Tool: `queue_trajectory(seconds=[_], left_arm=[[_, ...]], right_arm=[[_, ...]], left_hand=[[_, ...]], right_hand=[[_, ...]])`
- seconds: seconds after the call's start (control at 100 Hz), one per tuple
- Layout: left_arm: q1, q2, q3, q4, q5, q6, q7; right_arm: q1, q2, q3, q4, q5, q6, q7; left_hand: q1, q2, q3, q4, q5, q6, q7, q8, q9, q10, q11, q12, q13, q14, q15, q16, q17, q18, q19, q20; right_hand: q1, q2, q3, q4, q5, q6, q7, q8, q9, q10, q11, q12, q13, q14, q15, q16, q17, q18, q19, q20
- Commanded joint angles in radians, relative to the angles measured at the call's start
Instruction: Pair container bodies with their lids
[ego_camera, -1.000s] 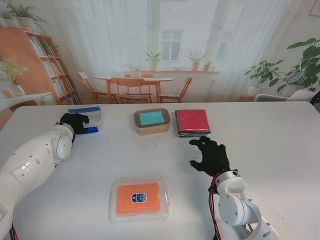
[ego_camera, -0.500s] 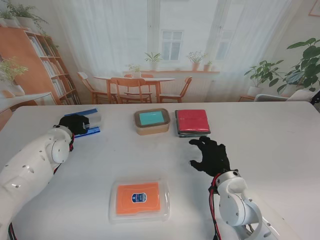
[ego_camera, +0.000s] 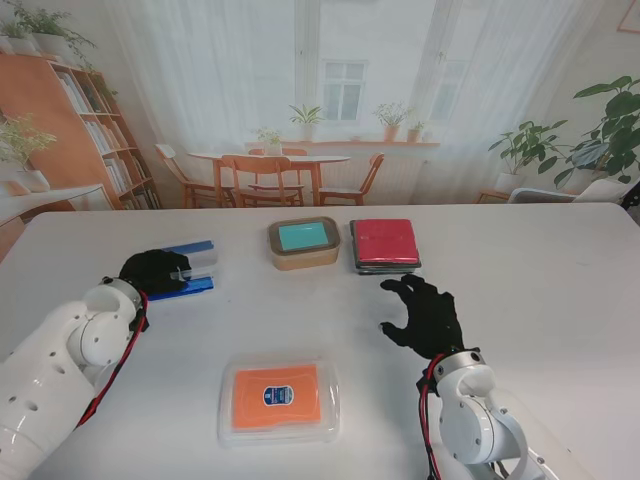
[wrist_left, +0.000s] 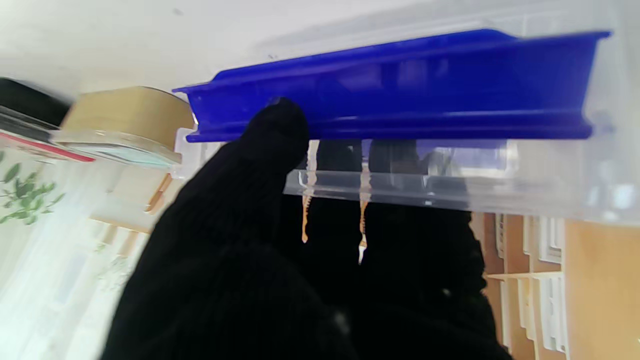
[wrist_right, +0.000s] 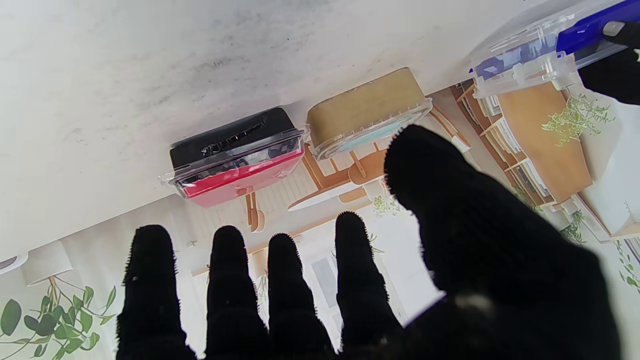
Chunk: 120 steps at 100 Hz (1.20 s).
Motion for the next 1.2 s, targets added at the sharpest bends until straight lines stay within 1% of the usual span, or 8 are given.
queue_trajectory(seconds=[0.0, 0.09, 0.17, 0.33, 0.47, 0.7, 1.19], left_arm=[[0.031, -0.011, 0.012, -0.013, -0.014, -0.015, -0.005], [0.064, -0.016, 0.015, -0.055, -0.052, -0.020, -0.012], [0.084, -0.020, 0.024, -0.081, -0.077, -0.026, -0.014], [0.110, -0.026, 0.045, -0.133, -0.131, -0.027, -0.033], [0.126, -0.030, 0.056, -0.169, -0.170, -0.014, -0.046], [0.139, -0.028, 0.063, -0.200, -0.191, -0.022, -0.074], [0.145, -0.031, 0.100, -0.230, -0.248, -0.033, -0.091]], right_arm=[[-0.019, -0.003, 0.004, -0.008, 0.003, -0.007, 0.006], [-0.035, -0.003, 0.013, -0.015, 0.002, -0.015, -0.002], [-0.048, -0.004, 0.023, -0.021, -0.001, -0.022, -0.010], [-0.071, -0.004, 0.044, -0.031, -0.008, -0.033, -0.019], [-0.084, -0.006, 0.053, -0.035, -0.010, -0.037, -0.032], [-0.092, -0.008, 0.056, -0.035, -0.006, -0.037, -0.041], [-0.109, -0.009, 0.064, -0.050, -0.002, -0.031, -0.045]], left_hand=[[0.062, -0.006, 0.038, 0.006, 0.018, -0.018, 0.070, -0.008, 0.027, 0.023, -0.018, 0.017, 0.022, 0.059, 0.016, 0.009, -0.007, -0.031, 0.019, 0.005], [0.065, -0.004, 0.037, 0.006, 0.016, -0.014, 0.071, -0.008, 0.024, 0.028, -0.019, 0.018, 0.015, 0.063, 0.015, 0.010, -0.013, -0.031, 0.017, 0.005], [0.063, -0.002, 0.035, 0.006, 0.016, -0.014, 0.071, -0.008, 0.024, 0.024, -0.019, 0.020, 0.017, 0.061, 0.017, 0.012, -0.013, -0.029, 0.019, 0.006], [0.063, 0.002, 0.033, 0.006, 0.014, -0.010, 0.070, -0.010, 0.023, 0.027, -0.021, 0.021, 0.013, 0.063, 0.016, 0.014, -0.016, -0.029, 0.020, 0.007], [0.067, 0.004, 0.030, 0.007, 0.013, -0.003, 0.066, -0.012, 0.020, 0.033, -0.023, 0.022, 0.008, 0.069, 0.016, 0.015, -0.023, -0.026, 0.019, 0.008], [0.071, 0.007, 0.023, 0.008, 0.014, -0.002, 0.064, -0.013, 0.020, 0.034, -0.024, 0.024, 0.006, 0.072, 0.017, 0.018, -0.027, -0.024, 0.021, 0.011], [0.077, 0.010, 0.015, 0.011, 0.015, 0.002, 0.061, -0.012, 0.020, 0.038, -0.026, 0.028, 0.003, 0.074, 0.018, 0.021, -0.032, -0.022, 0.022, 0.015]], right_hand=[[-0.007, 0.015, -0.020, 0.030, 0.007, -0.009, -0.001, -0.009, -0.028, -0.016, 0.008, -0.001, -0.030, -0.015, 0.011, 0.009, 0.001, 0.006, 0.026, 0.014], [-0.006, 0.016, -0.020, 0.030, 0.008, -0.011, -0.002, -0.008, -0.028, -0.015, 0.009, -0.001, -0.030, -0.015, 0.011, 0.009, 0.001, 0.006, 0.026, 0.013], [-0.007, 0.016, -0.021, 0.030, 0.008, -0.011, -0.003, -0.008, -0.029, -0.015, 0.009, -0.001, -0.029, -0.015, 0.012, 0.009, 0.001, 0.006, 0.026, 0.013], [-0.007, 0.017, -0.023, 0.030, 0.007, -0.013, -0.005, -0.008, -0.029, -0.015, 0.009, -0.001, -0.030, -0.015, 0.011, 0.009, 0.000, 0.006, 0.026, 0.013], [-0.006, 0.017, -0.023, 0.030, 0.008, -0.015, -0.005, -0.007, -0.029, -0.015, 0.008, -0.001, -0.030, -0.015, 0.011, 0.009, 0.000, 0.006, 0.026, 0.012], [-0.005, 0.018, -0.024, 0.030, 0.008, -0.016, -0.007, -0.006, -0.029, -0.015, 0.007, -0.002, -0.031, -0.015, 0.011, 0.009, 0.000, 0.006, 0.027, 0.012], [-0.004, 0.017, -0.026, 0.030, 0.010, -0.020, -0.008, -0.005, -0.029, -0.016, 0.007, -0.002, -0.031, -0.015, 0.012, 0.009, -0.002, 0.006, 0.026, 0.012]])
